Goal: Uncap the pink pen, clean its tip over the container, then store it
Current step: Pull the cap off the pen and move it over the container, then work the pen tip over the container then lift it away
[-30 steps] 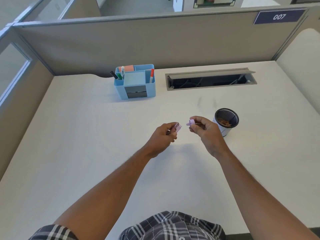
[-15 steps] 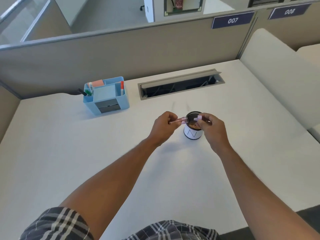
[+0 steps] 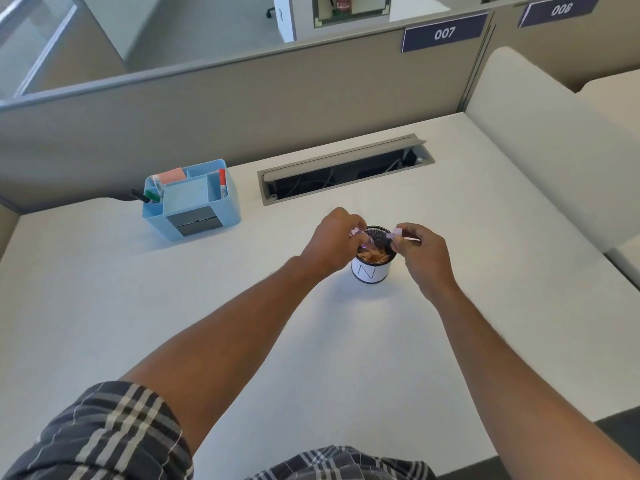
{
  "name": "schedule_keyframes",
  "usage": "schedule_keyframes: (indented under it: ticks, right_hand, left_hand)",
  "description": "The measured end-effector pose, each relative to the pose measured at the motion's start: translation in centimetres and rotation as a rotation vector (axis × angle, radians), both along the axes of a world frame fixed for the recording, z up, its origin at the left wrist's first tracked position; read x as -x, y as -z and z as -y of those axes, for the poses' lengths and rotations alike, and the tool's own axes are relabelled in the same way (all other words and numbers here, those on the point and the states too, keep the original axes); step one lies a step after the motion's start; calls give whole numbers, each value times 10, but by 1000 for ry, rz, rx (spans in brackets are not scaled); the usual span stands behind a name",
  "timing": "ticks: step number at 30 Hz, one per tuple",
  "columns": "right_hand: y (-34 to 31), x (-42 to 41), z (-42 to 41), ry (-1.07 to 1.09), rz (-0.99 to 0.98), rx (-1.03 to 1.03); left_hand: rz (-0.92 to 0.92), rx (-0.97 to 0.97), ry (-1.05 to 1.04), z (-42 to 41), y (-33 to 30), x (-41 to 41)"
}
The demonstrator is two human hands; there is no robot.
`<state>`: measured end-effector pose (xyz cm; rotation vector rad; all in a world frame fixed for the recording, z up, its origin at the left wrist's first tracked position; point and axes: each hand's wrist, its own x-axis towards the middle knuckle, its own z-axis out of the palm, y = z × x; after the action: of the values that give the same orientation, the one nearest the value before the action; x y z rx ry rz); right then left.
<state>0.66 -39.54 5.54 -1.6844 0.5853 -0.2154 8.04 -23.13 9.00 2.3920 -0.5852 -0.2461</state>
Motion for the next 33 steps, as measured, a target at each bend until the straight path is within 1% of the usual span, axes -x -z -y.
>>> schedule_keyframes:
  ticks: [6,12,16,21,25,27,28,30,33]
  right_hand:
    - [-1,-4,-2,-8,6,24]
    - [-3,-5,-6,-20,17,75]
    - [-1,-5,-8,-21,6,103]
    - [2,-5,-5,-8,-8,103]
    - [0,-4,-7,0,-2,95]
    - [-1,-5,-7,3,7,87]
    - [-1,-5,-7,2,8,82]
    - [-1,-5,-7,-3,10,62]
    - [-1,-4,-7,-14,22,20]
  left_hand:
    - [84,-36,51,2,-7,2]
    - [110,-58,68,3,-12,9]
    - [76,-24,41,4,-10,10]
    - [-36,80,-55,1,-5,9]
    - [-129,228,-135,-3,-2,9]
    - [-176,310,-226,-6,2,8]
    - [-216,360,-280,-8,5,7]
    - [-351,474,-378,-11,10,7]
    - [-501,606,-453,-15,14,9]
